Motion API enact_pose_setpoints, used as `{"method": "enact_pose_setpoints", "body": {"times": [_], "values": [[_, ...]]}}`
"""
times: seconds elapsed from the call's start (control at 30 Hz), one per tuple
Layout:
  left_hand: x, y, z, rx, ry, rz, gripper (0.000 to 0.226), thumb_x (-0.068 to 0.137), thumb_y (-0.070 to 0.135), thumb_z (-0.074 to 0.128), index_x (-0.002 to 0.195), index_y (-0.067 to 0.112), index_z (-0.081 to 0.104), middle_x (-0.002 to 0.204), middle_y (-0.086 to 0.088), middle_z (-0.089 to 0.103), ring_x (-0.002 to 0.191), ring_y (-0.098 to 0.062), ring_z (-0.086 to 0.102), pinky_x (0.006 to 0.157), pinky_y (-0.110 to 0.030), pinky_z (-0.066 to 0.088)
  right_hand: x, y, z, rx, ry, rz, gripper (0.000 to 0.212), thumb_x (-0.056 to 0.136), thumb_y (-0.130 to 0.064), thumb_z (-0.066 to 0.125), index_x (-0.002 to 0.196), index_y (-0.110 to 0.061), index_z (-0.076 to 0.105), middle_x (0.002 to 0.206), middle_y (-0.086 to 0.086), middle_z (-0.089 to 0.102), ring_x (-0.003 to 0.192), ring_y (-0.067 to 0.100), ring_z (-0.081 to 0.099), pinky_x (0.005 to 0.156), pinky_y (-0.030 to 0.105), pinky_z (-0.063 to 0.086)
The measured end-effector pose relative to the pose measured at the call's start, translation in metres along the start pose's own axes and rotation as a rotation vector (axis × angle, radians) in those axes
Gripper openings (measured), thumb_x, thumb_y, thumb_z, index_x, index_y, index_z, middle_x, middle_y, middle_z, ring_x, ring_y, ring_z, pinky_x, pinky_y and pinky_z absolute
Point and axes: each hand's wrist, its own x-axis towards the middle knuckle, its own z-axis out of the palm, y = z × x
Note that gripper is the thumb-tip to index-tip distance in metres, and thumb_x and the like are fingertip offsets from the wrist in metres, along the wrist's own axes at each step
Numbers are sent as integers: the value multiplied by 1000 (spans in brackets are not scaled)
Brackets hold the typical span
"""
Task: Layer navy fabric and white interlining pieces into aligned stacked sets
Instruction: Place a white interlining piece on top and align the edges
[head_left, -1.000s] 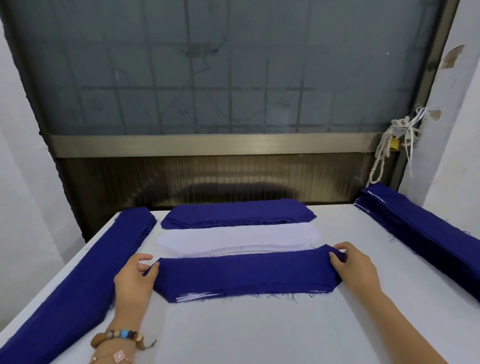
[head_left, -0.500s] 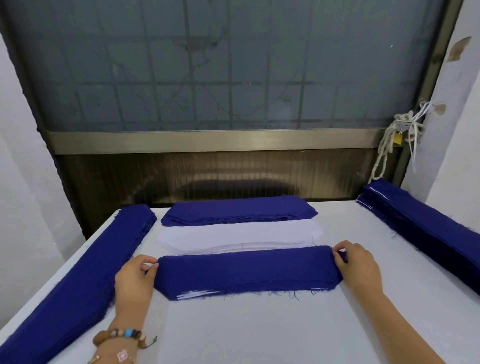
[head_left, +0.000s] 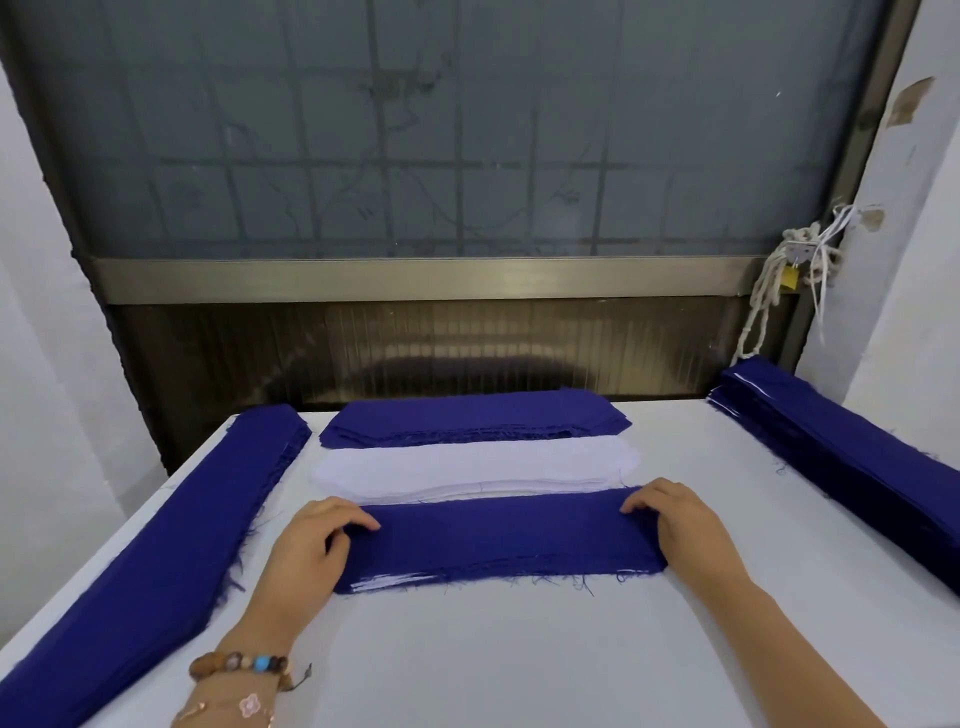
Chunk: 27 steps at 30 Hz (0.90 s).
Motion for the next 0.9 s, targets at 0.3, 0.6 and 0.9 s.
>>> {"method": "enact_pose_setpoints", "body": {"times": [0.3,0.6,0.9], "values": [[0,-2,3,-23,-20,-72,55,81,-15,51,78,36,72,91,19,66,95,-6,60,87,-23,46,-1,-2,-2,-57,-8,59,55,70,21,43,86,-24,71,93,-17,60,88,9,53,71,17,39],[13,12,3,98,-65,-102,48,86,-9,47,68,32,66,83,15,63,84,-8,58,75,-27,47,10,-7,-6,-155,-68,65,44,77,11,45,87,-23,71,94,-9,63,89,13,55,71,19,39],[67,32,-1,287,-188,-76,43,90,1,42,75,33,66,86,15,66,86,-6,60,81,-25,50,64,-34,3,-266,-176,5,28,87,-5,52,82,-31,59,97,-8,60,82,6,48,70,13,37]]}}
